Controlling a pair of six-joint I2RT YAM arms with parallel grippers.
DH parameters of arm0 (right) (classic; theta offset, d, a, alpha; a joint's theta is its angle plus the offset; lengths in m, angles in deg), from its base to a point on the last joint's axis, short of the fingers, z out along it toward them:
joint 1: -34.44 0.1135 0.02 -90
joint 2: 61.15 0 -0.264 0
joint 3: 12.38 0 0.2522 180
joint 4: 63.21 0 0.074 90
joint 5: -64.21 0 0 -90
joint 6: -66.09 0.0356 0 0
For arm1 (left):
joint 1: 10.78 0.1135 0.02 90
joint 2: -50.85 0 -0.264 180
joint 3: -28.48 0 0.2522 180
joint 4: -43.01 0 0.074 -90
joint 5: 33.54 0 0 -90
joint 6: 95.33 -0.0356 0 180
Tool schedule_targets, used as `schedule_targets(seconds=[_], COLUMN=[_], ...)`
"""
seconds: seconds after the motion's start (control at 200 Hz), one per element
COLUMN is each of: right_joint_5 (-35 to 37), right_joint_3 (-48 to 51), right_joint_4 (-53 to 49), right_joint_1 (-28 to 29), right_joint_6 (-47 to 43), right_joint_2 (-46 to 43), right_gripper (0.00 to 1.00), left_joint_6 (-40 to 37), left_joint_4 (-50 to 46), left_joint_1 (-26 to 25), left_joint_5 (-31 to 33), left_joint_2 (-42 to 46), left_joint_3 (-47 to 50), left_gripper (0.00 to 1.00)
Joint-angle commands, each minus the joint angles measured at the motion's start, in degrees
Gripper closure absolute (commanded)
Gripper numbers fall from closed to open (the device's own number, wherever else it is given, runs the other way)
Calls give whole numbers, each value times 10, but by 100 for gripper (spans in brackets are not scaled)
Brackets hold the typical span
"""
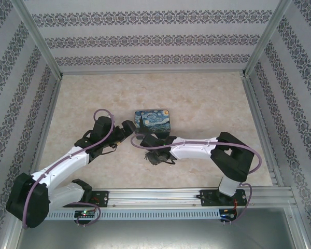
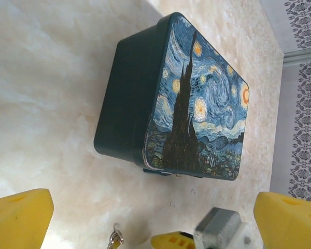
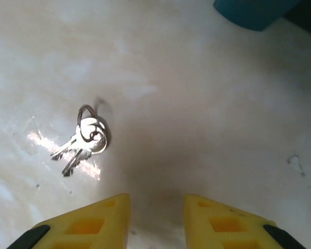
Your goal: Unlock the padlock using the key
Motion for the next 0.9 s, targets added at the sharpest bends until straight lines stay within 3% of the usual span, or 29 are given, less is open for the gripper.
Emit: schedule_targets(seconds=[0.0,0.225,0.45,0.894], right_joint_5=[1,-15,-20,-9], right_joint_3=[8,0,7,-34], right_joint_4=[0,9,16,-1], right_joint_1=[0,1,1,1], right_joint_6=[10,36,68,106], right_joint_2=[-36,-44,-57,-19], right_gripper=[65,59,42,28], left_joint_6=[-19,-43,-64,-93], left_joint_4=[-35,-64,-95,-114], left_joint_1=[-7,19,64,119], left_joint_5=[28,38,37,2], left_joint_2=[13,18,31,46], left_joint_3=[-18,-33,-45,-40], left_gripper=[1,1,1,1])
